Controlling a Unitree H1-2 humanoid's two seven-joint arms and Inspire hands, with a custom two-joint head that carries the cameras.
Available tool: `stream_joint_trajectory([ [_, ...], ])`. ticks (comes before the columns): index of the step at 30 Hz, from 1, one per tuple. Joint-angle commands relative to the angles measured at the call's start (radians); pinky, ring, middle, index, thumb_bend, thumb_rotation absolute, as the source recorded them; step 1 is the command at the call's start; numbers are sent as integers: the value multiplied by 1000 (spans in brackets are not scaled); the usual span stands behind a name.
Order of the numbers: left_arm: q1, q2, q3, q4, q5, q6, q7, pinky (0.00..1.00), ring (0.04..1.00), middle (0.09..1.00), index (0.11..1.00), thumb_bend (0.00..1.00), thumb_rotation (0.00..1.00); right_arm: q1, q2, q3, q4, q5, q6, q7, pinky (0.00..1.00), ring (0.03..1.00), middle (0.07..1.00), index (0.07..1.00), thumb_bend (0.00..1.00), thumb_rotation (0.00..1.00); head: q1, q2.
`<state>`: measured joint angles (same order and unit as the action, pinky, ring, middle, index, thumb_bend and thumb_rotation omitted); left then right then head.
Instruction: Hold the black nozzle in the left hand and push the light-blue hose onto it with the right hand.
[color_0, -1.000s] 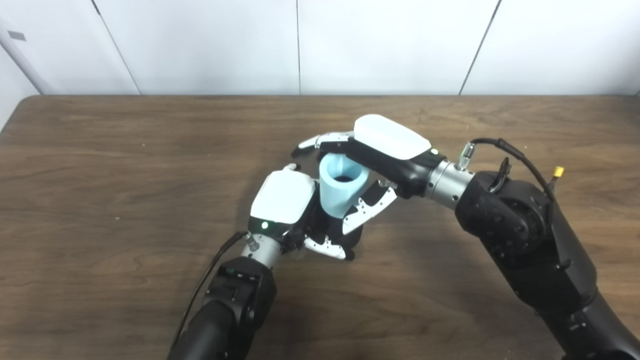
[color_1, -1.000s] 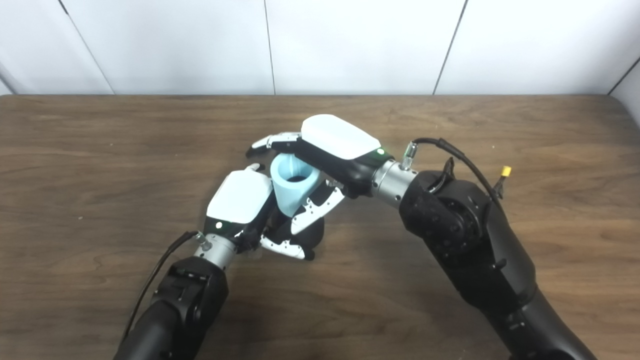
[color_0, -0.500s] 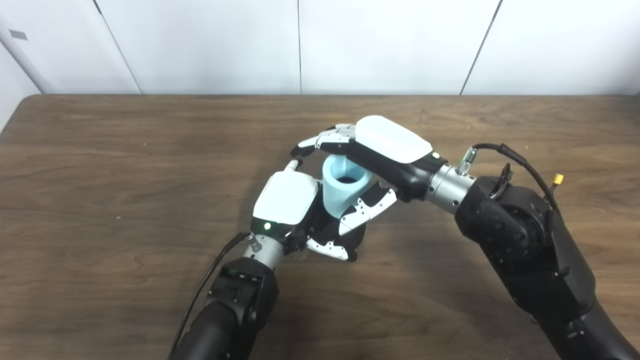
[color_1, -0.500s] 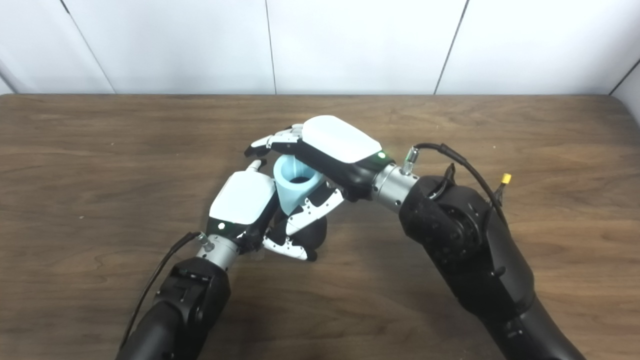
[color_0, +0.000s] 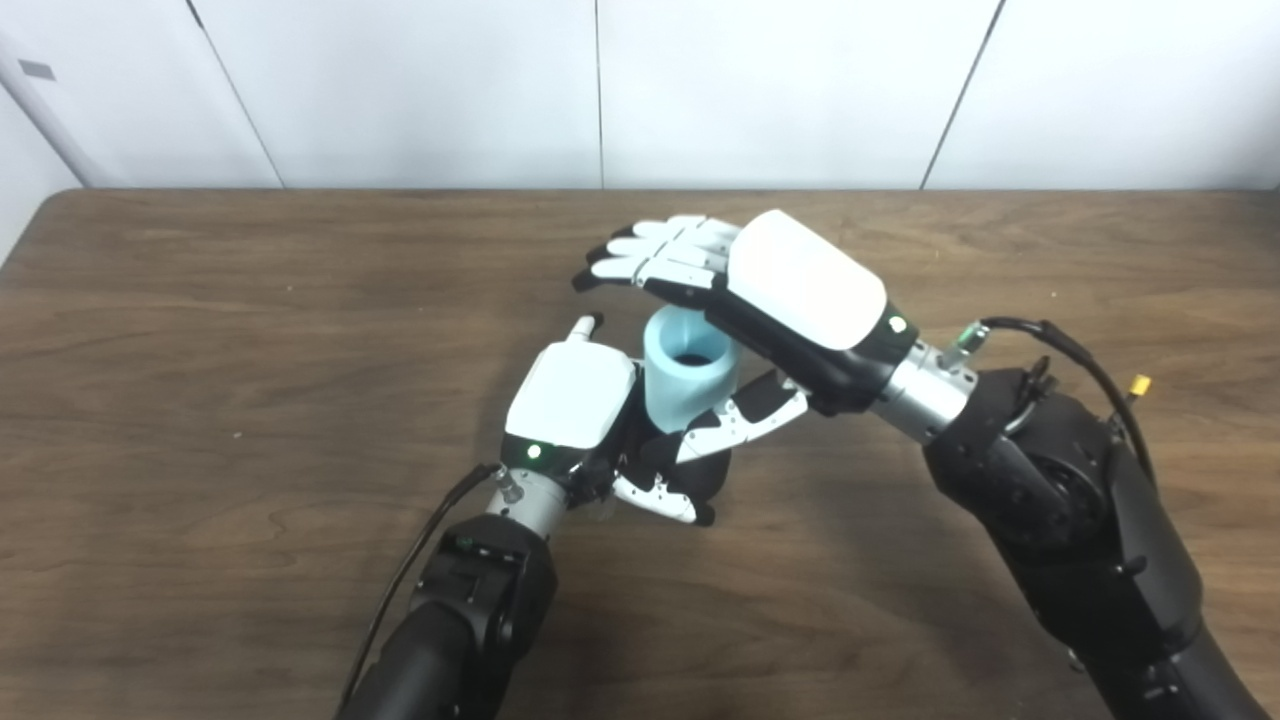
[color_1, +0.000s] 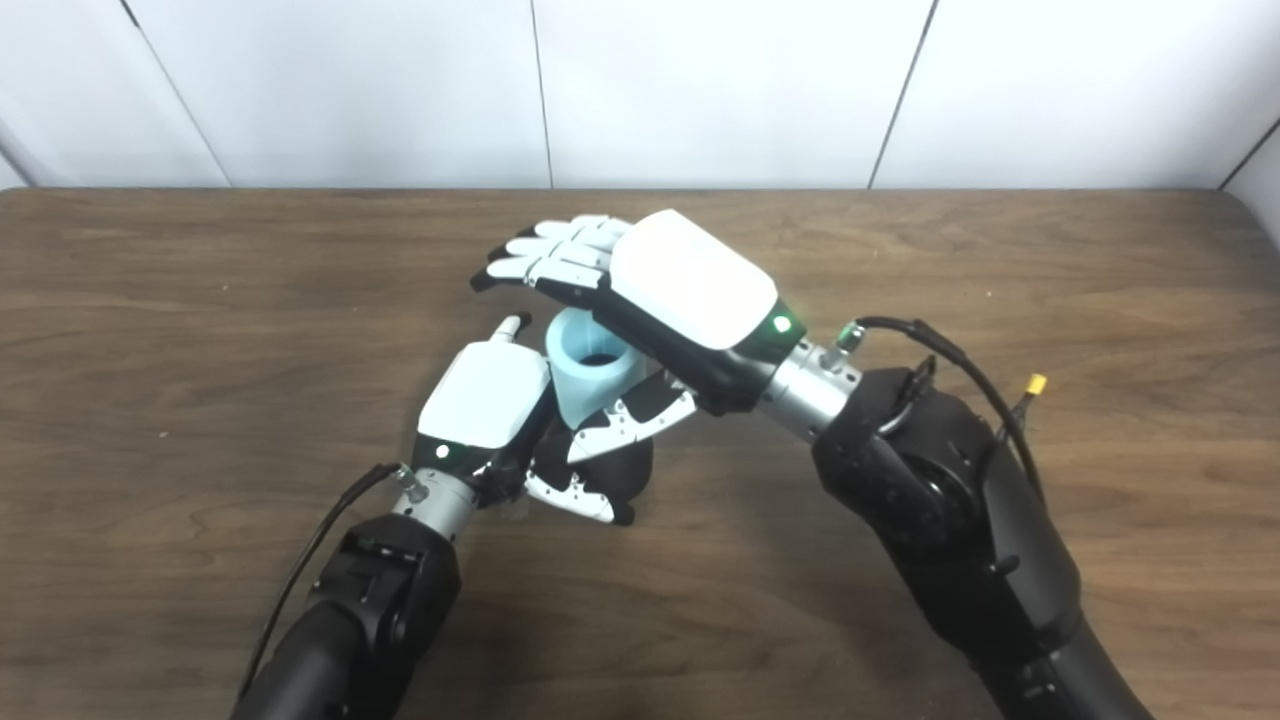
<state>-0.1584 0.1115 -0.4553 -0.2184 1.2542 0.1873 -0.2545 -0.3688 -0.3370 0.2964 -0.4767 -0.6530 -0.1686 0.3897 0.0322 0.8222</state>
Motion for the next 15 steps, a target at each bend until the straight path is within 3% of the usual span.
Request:
stream_joint_trajectory([
  [1,-27,-15,6,-23,-11,-1,4,998,637,510,472,522,0,-2,-28,-37,-43,21,-37,-31,894,890,875,826,551,612,0,1],
  [8,-29,-16,9,-25,-8,-2,-13,976,627,517,464,521,0,49,-64,-87,-80,53,-83,-29,878,869,858,797,526,709,-2,-1],
  [15,-32,-20,9,-27,1,3,-27,956,638,525,457,520,0,85,-77,-98,-87,49,-109,-17,901,870,854,803,516,766,-1,1],
])
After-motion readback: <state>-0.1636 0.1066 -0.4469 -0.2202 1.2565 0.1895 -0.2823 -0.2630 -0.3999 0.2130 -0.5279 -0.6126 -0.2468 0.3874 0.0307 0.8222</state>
